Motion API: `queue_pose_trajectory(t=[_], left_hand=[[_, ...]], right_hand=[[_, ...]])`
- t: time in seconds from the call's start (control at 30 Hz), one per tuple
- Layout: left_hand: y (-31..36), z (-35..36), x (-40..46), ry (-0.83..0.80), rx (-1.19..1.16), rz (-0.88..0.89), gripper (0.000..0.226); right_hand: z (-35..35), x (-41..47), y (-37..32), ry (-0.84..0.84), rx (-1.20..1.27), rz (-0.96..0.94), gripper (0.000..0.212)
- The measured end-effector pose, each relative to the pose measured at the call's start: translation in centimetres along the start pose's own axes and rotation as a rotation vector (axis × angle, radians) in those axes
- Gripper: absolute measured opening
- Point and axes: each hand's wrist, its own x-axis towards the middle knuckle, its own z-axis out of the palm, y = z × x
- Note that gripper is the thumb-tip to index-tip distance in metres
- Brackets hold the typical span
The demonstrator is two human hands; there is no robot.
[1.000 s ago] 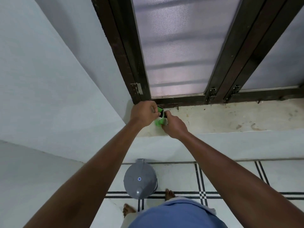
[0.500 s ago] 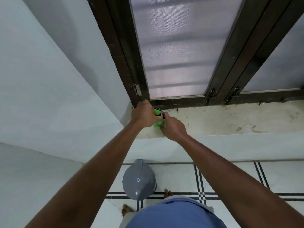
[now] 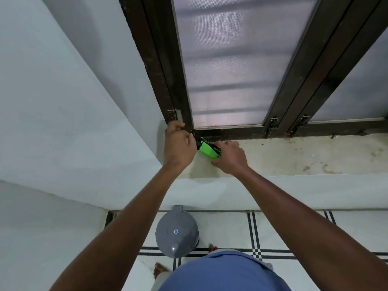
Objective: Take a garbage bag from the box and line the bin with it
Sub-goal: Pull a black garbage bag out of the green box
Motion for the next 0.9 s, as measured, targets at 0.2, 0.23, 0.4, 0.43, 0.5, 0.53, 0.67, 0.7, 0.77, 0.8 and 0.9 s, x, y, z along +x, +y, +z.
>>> queue_pose_trajectory(t=[0.2, 0.23, 0.4, 0.43, 0.5, 0.53, 0.67, 0.7, 0.77, 0.8, 0.9], left_hand=[[2.4, -5.3, -0.7, 0.185, -0.07, 0.012, 0.023], [2.4, -5.7, -0.7, 0.169, -0.097, -0.017, 0.023], [2.2, -6.7, -1.0, -0.04, -0.314, -0.157, 0.018], [2.2, -6.7, -1.1, -0.098, -0.411, -0.202, 0.019], [2.9, -6.8, -1.7, -0.221, -0.65, -0.351, 0.024], [3.2, -6.8, -2.0, -0.293, -0.717, -0.43, 0.032], [3.9, -6.1, -3.6, -0.587, -0.812, -0.567, 0.079], [3.9, -5.9, -4.1, -0.621, -0.856, -0.563, 0.077], [3.8, -5.7, -4.8, -0.637, -0.936, -0.557, 0.068], [3.6, -5.7, -5.2, -0.64, -0.983, -0.572, 0.068], [2.8, -5.4, -5.9, -0.694, -1.147, -0.672, 0.082]], right_hand=[[-2.2, 0.3, -2.3, -0.126, 0.046, -0.018, 0.109], [-3.0, 0.0, -2.7, -0.126, 0.211, -0.039, 0.114], [-7.0, -5.3, -4.8, -0.026, 0.963, -0.207, 0.061], [-7.6, -6.3, -5.2, 0.0, 1.038, -0.212, 0.037], [-8.0, -7.9, -5.8, 0.086, 1.157, -0.167, 0.018], [-8.2, -8.5, -6.1, 0.126, 1.184, -0.125, 0.019], [-8.8, -10.6, -7.2, 0.247, 1.11, -0.012, 0.036], [-9.1, -11.1, -7.4, 0.253, 1.095, -0.002, 0.042], [-9.8, -11.8, -7.5, 0.232, 1.089, 0.006, 0.047], [-10.2, -12.2, -7.6, 0.22, 1.093, 0.003, 0.045], [-11.0, -12.9, -7.6, 0.202, 1.089, -0.033, 0.029]])
